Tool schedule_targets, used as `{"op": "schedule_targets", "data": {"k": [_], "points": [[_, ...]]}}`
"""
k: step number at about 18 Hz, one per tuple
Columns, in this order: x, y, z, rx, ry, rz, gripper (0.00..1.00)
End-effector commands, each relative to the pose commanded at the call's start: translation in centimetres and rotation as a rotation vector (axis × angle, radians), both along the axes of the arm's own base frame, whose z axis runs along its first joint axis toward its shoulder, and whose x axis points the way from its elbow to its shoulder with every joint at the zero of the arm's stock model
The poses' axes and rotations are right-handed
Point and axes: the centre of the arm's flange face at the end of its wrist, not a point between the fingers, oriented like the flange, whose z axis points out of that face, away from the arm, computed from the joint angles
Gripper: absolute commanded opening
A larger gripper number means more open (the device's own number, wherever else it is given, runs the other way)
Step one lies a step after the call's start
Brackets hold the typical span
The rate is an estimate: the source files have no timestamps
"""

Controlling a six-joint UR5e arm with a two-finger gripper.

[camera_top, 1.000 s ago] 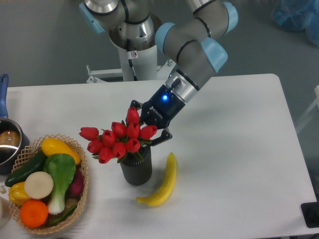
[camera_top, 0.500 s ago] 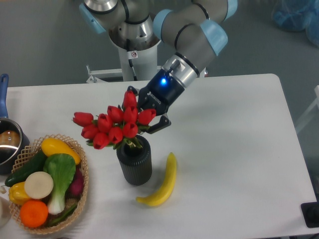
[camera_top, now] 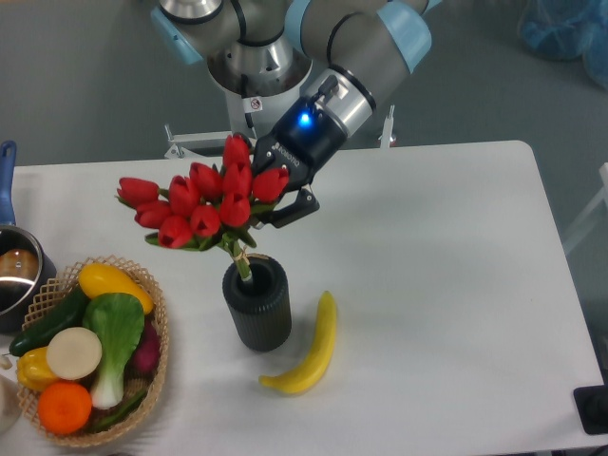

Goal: Pick up the flowers from the vase
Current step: 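Lift the gripped tulip bouquet straight up out of the black vase, then carry the tulip bouquet up and away from the vase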

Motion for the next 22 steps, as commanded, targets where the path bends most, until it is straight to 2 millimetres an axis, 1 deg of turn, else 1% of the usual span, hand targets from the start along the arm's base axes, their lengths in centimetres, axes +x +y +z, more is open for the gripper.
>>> {"op": "schedule_targets", "data": {"k": [3, 5, 7, 9, 12, 14, 19, 20, 22], "points": [[-0.7, -0.3, 0.9, 0.011, 0.015, 0.011, 0.39], [-1.6, -1.0, 1.1, 0.013, 0.016, 0.032, 0.39], [-1.7, -1.2, 1.2, 0.014, 0.019, 0.036, 0.39], [-1.9, -1.5, 1.9, 0.020, 0.018, 0.045, 0.39], [-1.7, -1.5, 3.7, 0.030, 0.002, 0.052, 0.38], [-1.5, -1.8, 4.5, 0.035, 0.004, 0.058, 0.38], [-1.2, -2.2, 5.3, 0.049, 0.000, 0.059, 0.38], [-2.0, -2.7, 5.3, 0.049, 0.001, 0.076, 0.38], [-4.0, -4.5, 5.2, 0.049, -0.017, 0.127, 0.38]]}}
